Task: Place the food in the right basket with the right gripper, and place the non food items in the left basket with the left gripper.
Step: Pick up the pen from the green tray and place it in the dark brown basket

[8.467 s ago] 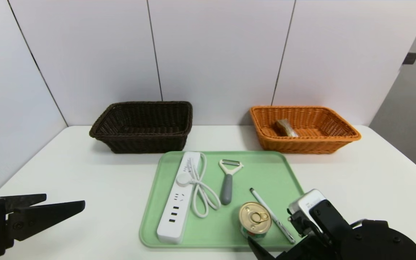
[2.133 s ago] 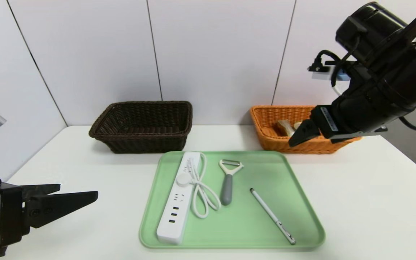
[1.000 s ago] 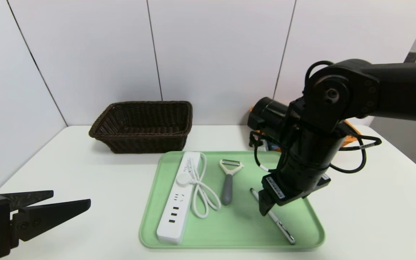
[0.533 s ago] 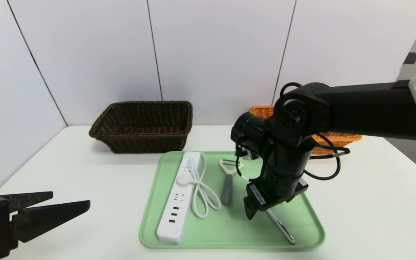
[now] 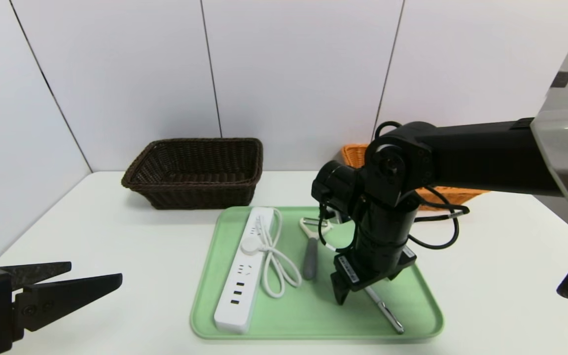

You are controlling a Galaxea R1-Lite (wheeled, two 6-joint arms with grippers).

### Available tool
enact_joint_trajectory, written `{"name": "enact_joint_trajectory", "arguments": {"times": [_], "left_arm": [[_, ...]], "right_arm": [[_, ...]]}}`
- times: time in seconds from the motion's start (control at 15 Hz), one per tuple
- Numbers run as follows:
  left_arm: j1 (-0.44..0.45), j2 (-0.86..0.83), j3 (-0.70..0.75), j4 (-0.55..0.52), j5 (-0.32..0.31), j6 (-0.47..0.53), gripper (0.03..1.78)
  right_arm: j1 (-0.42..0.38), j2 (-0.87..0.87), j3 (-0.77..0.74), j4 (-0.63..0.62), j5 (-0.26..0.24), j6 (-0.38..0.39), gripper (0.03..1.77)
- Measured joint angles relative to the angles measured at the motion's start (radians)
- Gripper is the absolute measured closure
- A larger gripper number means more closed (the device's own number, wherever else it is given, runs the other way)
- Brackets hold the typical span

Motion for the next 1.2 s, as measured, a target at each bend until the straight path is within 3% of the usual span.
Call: {"name": "enact_joint_trajectory", "arguments": {"times": [0.6, 0.87, 1.07, 1.13, 1.2], "left_arm": [[0.000, 0.000, 0.000, 0.002, 0.000, 0.001, 0.12], [0.000, 0.000, 0.001, 0.003, 0.001, 0.001, 0.12], [0.000, 0.000, 0.011, 0.000, 0.003, 0.001, 0.12], [0.000, -0.001, 0.013, 0.000, 0.003, 0.001, 0.12], [0.000, -0.003, 0.014, 0.001, 0.004, 0.001, 0.12]], "right_arm": [[-0.004, 0.003, 0.007, 0.000, 0.013, 0.003, 0.10], [-0.006, 0.011, 0.005, 0.000, 0.014, 0.003, 0.73], [-0.005, 0.014, 0.007, 0.000, 0.013, 0.003, 1.02], [-0.006, 0.014, 0.007, 0.001, 0.012, 0.004, 1.27], [-0.007, 0.015, 0.007, 0.001, 0.010, 0.004, 1.73]]}}
